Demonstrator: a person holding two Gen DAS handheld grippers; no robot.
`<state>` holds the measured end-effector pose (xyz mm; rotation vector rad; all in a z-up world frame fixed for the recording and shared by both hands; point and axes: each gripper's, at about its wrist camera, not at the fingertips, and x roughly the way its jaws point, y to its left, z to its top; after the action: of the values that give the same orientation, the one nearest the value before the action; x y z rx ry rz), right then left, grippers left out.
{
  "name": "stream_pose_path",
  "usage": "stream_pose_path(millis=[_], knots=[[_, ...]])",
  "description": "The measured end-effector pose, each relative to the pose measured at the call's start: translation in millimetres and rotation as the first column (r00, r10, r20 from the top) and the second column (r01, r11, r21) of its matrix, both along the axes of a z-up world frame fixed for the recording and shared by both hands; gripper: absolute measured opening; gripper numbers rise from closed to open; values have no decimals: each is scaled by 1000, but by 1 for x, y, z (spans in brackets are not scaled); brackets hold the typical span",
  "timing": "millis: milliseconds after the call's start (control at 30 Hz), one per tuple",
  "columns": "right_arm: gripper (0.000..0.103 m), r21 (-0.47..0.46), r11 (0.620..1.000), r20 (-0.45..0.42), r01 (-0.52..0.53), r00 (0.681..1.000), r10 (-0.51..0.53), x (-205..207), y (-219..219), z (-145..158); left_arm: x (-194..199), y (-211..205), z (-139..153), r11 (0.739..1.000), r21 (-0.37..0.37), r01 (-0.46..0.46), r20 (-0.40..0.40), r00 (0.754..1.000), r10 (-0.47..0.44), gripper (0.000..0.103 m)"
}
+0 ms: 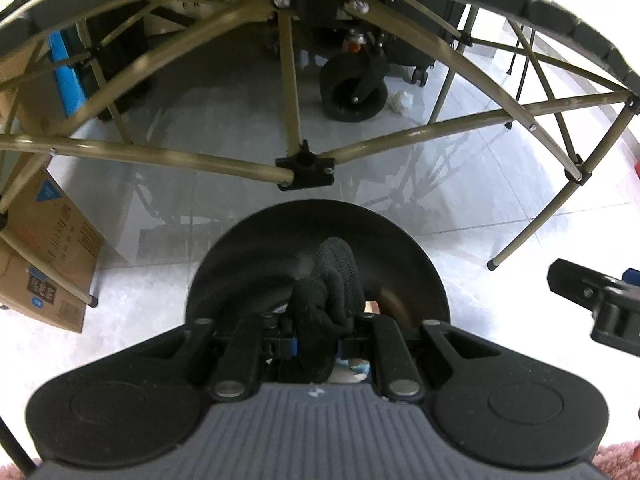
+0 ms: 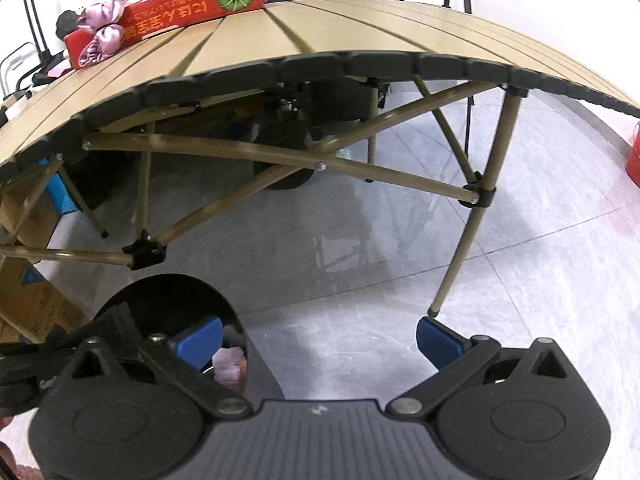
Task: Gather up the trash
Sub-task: 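Lower the left tool with the black glove into the bin, then open the left tool to drop the black glove into the bin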
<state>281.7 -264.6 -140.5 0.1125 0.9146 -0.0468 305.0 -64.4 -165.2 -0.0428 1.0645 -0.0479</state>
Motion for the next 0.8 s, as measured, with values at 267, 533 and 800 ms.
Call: stream_pose_path(millis=[267, 533, 800], knots=[[103, -2, 1000, 3, 29, 1000, -29, -3, -11, -1, 12, -14, -13, 1000, -5, -5, -72, 997, 5, 16], [103, -15, 999, -9, 48, 999, -49, -3, -16, -7, 23, -10, -29, 999, 10, -40, -188, 981, 41, 16], [103, -26, 999, -17, 45, 999, -46, -1, -14, -10, 23, -11, -25, 999, 18, -32, -191, 981, 34, 69]])
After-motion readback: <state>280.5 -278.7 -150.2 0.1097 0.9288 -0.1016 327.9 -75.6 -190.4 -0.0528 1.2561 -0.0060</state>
